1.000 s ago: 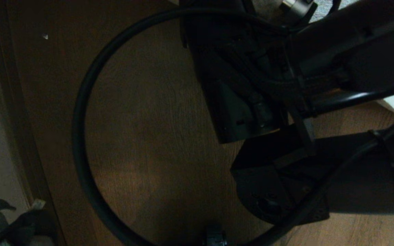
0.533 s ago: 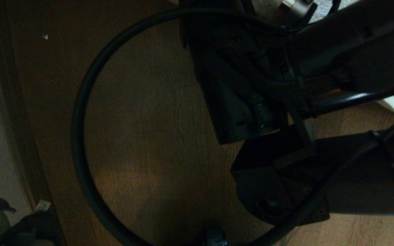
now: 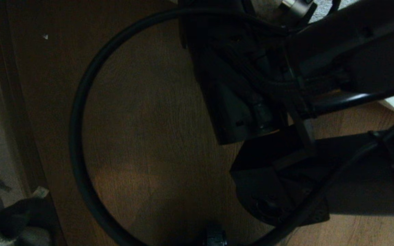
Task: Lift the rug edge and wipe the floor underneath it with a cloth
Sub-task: Wipe the floor under the carpet with a rag
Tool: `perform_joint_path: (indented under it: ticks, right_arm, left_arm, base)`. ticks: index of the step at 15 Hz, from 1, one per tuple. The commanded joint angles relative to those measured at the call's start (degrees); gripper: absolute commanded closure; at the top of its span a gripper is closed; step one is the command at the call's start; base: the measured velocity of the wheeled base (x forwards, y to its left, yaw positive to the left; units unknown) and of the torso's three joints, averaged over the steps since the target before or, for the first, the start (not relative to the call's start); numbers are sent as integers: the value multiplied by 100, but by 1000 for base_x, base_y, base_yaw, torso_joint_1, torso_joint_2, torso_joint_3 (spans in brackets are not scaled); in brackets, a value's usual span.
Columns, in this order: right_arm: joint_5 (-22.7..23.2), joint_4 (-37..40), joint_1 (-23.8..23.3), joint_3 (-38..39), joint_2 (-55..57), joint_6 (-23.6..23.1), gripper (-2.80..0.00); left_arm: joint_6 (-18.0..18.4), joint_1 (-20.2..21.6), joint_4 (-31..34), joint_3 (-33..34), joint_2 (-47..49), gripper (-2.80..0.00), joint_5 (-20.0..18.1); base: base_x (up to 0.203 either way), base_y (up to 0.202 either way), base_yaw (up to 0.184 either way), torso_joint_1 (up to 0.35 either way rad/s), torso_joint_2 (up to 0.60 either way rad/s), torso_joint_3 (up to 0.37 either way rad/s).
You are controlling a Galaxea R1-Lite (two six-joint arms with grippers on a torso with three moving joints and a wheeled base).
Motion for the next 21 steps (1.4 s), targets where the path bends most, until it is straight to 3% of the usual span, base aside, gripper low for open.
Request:
perform_joint_path:
  ticks: [1, 9, 14, 17, 21]
  right_arm:
    - [-12, -277, 0, 1, 37, 25, 0]
    - [-12, -277, -6, -16, 131, 42, 0]
    - [-12, -277, -6, -31, 171, 69, 0]
    - [-12, -277, -15, -370, 342, 69, 0]
    - [1, -277, -6, -474, 397, 35, 0]
  left_arm:
    - [-3, -57, -58, -192, 783, 0, -1]
    - [-10, -103, -1599, -283, 2693, 0, -28]
    - [-42, -470, -2454, -314, 3583, 0, -76]
    - [-53, -588, -2610, -421, 3937, 0, -79]
    - [-281, -1246, -2612, -537, 4121, 0, -44]
  base:
    - [0, 0, 0, 0, 0, 0]
    - [0, 0, 0, 0, 0, 0]
    - [0, 0, 0, 0, 0, 0]
    - [0, 0, 0, 0, 0, 0]
    - [0, 0, 0, 0, 0, 0]
